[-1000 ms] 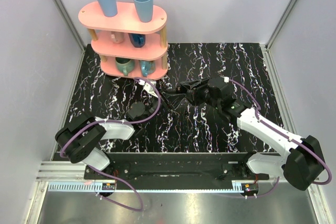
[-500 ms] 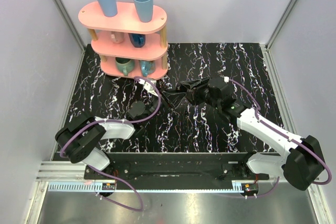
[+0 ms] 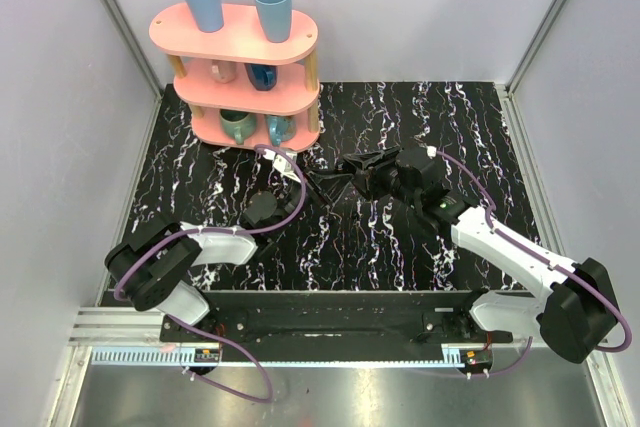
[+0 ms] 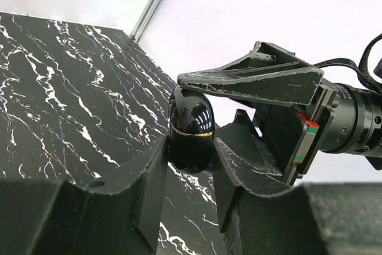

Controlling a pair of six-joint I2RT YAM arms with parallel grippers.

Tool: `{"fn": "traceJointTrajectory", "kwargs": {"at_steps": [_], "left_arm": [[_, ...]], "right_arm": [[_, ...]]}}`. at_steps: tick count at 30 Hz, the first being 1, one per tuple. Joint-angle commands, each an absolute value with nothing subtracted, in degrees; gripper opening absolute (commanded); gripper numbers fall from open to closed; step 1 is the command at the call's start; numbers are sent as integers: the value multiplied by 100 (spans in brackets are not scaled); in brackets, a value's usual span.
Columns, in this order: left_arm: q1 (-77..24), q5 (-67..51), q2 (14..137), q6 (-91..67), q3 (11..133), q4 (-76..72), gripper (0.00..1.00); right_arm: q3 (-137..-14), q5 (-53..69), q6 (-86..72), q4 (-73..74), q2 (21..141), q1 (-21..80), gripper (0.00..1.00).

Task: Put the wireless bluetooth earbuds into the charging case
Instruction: Open the charging case.

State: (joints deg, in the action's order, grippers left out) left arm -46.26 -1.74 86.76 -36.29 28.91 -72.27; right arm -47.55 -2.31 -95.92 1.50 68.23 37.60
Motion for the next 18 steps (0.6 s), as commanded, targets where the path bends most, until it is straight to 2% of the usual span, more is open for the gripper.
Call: {"fn": "traceJointTrajectory", "kwargs": {"at_steps": [1,6,7,10,11,18], "left_arm": [[-4658,-167,8640,-3674,3067,-8517,33],[-4658,-62,8613,-3709,3032,-8525,35],[-4658,-53,8605,-3709,3015,-8525,41],[-4658,-9,8561,-3709,2988,-8525,46],[-4658,-9,8552,-3709,2980,-8525,53],[-4658,-9,8578,-3735,2971,-8543,50]], "right_arm": [[-4693,-211,-9633,53,6803,3814,15],[-4685,-202,-9615,53,6812,3806,15],[-4685,-193,-9615,61,6812,3814,15],[-4650,-176,-9624,53,6820,3814,15],[-4641,-176,-9624,61,6829,3806,15],[-4614,-176,-9650,-141,6855,3806,15]]}}
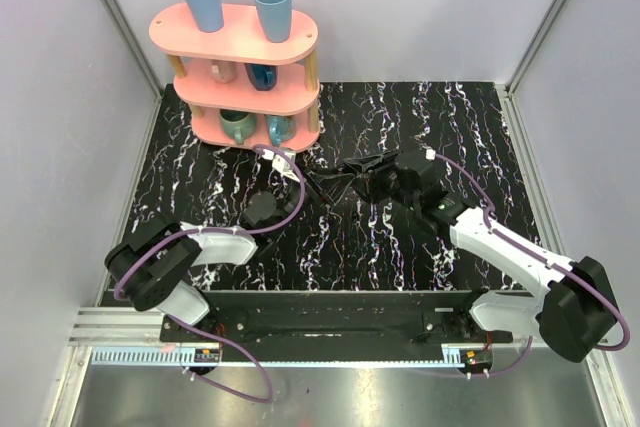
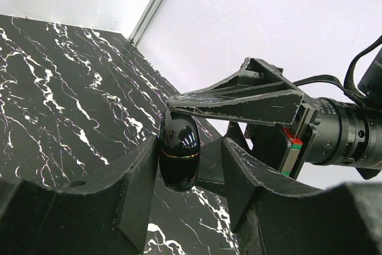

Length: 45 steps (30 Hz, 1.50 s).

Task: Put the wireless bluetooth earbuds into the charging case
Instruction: Open the charging case.

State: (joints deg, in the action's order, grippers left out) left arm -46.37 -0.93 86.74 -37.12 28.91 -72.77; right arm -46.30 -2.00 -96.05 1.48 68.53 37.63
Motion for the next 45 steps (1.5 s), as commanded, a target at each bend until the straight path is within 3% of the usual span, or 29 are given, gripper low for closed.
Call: {"fn": "traceJointTrajectory", "kwargs": {"at_steps": [1,16,22,27,45], "left_arm": [[-4658,-17,8596,-3753,2971,-8560,50],[-4658,-132,8842,-3894,2953,-8780,54],[-4658,-70,8781,-3867,2944,-8780,53],[-4667,-44,8675,-3841,2944,-8736,46],[-4649,176,8429,-3674,2751,-8684,48]], "right_arm": [[-4614,-202,-9650,-141,6847,3814,15],[-4781,-352,-9519,-325,6768,3806,15],[-4658,-150,-9641,-466,6847,3806,15],[-4632,-88,-9677,-518,6900,3814,15],[-4526,-211,-9703,-430,6794,3814,15]]}}
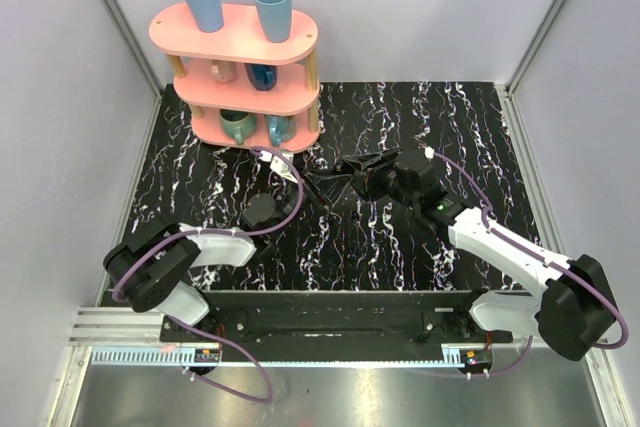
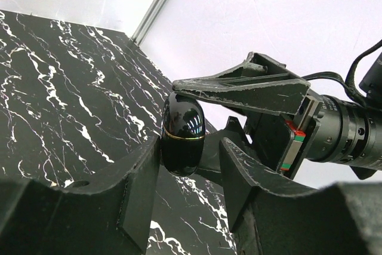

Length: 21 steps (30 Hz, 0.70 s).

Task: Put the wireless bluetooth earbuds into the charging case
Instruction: Open the charging case.

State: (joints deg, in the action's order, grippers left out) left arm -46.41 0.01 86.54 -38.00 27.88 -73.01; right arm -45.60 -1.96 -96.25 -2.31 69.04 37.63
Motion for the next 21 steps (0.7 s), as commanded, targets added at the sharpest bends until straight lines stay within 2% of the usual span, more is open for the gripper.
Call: {"fn": "traceJointTrajectory", "kwargs": {"at_steps": [1,15,16,21], "left_arm": [[-4649,176,8446,-3674,2760,-8684,48],[-4649,44,8666,-3814,2856,-8780,43],[-4649,35,8675,-3832,2865,-8780,38],[-4649,35,8692,-3841,2883,-8789,29]], "right_arm": [[-4526,-202,-9686,-431,6803,3814,15],[-4544,-132,-9694,-518,6812,3806,15],[-4535,-132,-9694,-519,6812,3814,15],[-4535,-97,-9686,-571,6812,3814,15]]}}
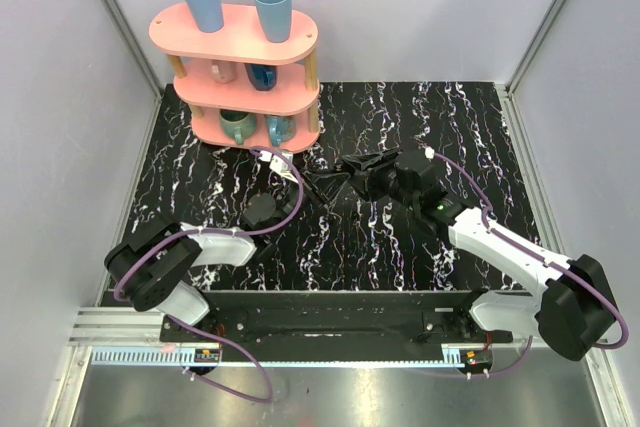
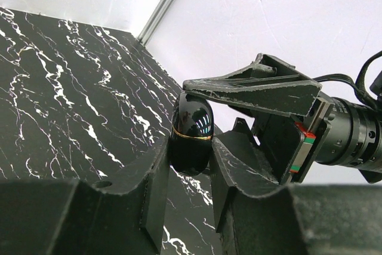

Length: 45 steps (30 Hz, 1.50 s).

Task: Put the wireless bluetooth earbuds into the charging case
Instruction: Open the charging case.

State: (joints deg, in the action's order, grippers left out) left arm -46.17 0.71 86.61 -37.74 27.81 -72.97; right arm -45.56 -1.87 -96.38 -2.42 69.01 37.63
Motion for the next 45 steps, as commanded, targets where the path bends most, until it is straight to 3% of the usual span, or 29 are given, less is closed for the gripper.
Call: {"fn": "traceJointTrajectory", "kwargs": {"at_steps": [1,7,12,15,20,23,24,26,27,32,37,41,45], "left_arm": [[-4649,35,8692,-3841,2874,-8780,28],[-4649,35,8684,-3823,2892,-8763,26],[-4649,35,8649,-3823,2918,-8667,5],[-4650,35,8552,-3780,2909,-8534,0],[-4597,35,8403,-3709,2822,-8420,0],[-4544,35,8332,-3683,2742,-8394,0],[-4527,35,8297,-3674,2699,-8394,0],[-4465,-104,8262,-3683,2655,-8385,0],[-4447,-123,8253,-3691,2654,-8385,0],[-4359,-219,8157,-3709,2584,-8394,0],[-4237,-544,7858,-3709,2514,-8034,0],[-4157,-1150,7280,-3332,2496,-6886,0],[-4026,-1781,6698,-3120,2329,-6135,0]], "right_arm": [[-4535,-88,-9694,-563,6812,3806,15],[-4509,-35,-9712,-606,6847,3814,15],[-4500,-35,-9694,-607,6864,3806,15],[-4448,-79,-9686,-580,6847,3814,18],[-4280,-289,-9379,-853,6645,3814,46],[-4193,-526,-9054,-861,6452,3814,51],[-4201,-588,-8931,-818,6416,3806,61],[-4201,-755,-8764,-739,6329,3814,69],[-4201,-791,-8728,-721,6302,3814,79],[-4245,-896,-8553,-607,6258,3814,92],[-4684,-924,-7192,-414,6249,3762,92],[-5062,-186,-5482,-26,6223,3384,83],[-5492,341,-4037,545,6065,3305,82]]}}
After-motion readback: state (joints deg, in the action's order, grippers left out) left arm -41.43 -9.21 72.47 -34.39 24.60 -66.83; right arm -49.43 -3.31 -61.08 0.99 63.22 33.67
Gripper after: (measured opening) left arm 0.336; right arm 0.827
